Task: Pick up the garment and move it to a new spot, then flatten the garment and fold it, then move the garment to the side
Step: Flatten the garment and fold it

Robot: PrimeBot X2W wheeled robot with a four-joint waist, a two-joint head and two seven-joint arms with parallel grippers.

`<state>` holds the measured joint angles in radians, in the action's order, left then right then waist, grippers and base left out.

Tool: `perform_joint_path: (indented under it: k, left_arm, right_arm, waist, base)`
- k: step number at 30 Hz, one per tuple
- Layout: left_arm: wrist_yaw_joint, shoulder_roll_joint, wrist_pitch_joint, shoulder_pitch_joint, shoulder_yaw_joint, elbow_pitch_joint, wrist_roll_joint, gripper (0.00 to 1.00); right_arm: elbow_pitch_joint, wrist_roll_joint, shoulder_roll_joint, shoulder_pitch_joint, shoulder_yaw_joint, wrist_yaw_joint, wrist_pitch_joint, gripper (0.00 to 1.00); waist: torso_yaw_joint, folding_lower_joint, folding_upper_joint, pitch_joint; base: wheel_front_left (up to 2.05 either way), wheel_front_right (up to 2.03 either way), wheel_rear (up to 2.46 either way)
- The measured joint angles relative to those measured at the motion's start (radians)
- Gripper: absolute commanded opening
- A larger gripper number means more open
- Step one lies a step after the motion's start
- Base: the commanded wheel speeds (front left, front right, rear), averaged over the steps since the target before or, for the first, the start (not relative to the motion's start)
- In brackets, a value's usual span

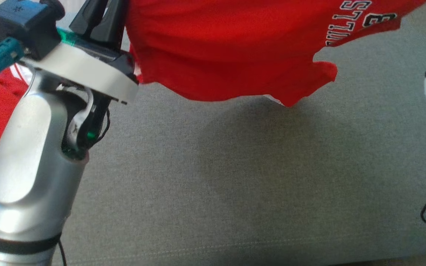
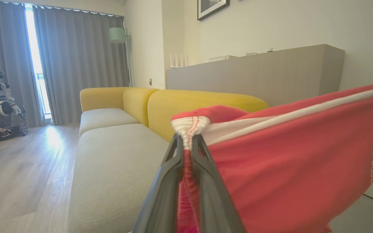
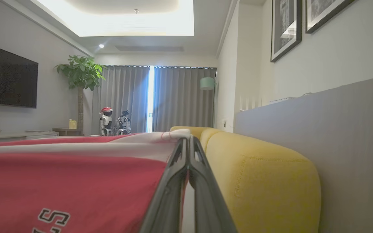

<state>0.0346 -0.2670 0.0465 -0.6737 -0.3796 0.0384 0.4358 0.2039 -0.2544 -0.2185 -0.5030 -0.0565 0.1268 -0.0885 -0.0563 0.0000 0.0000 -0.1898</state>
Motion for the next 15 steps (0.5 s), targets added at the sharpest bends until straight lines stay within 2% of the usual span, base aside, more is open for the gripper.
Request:
perform_joint_path:
  k: [4,8,9,15]
  left_arm:
    - [-0.016,0.026,-0.015,-0.048,0.001,-0.070,0.030,0.00]
    - [-0.040,0.054,-0.036,-0.166,0.002,-0.166,0.036,0.00]
    - [-0.040,0.054,-0.036,-0.166,0.002,-0.166,0.036,0.00]
    - [-0.071,0.106,-0.162,-0.451,0.024,-0.412,0.016,0.00]
  right_arm:
    - [-0.100,-0.039,-0.020,-0.081,0.020,0.000,0.001,0.00]
    - [-0.223,-0.079,-0.041,-0.241,0.048,0.000,0.020,0.00]
    - [-0.223,-0.079,-0.041,-0.241,0.048,0.000,0.020,0.00]
    - [-0.468,-0.121,-0.055,-0.584,0.135,0.000,0.115,0.00]
  waist:
    - [0.003,0.0000,0.0000,-0.028]
    - [0.006,0.0000,0.0000,-0.075]
    - [0.006,0.0000,0.0000,-0.075]
    - [0.014,0.0000,0.0000,-0.166]
  base:
    - [0.00,0.00,0.00]
    - [0.00,0.00,0.00]
    - [0.00,0.00,0.00]
    - [0.00,0.00,0.00]
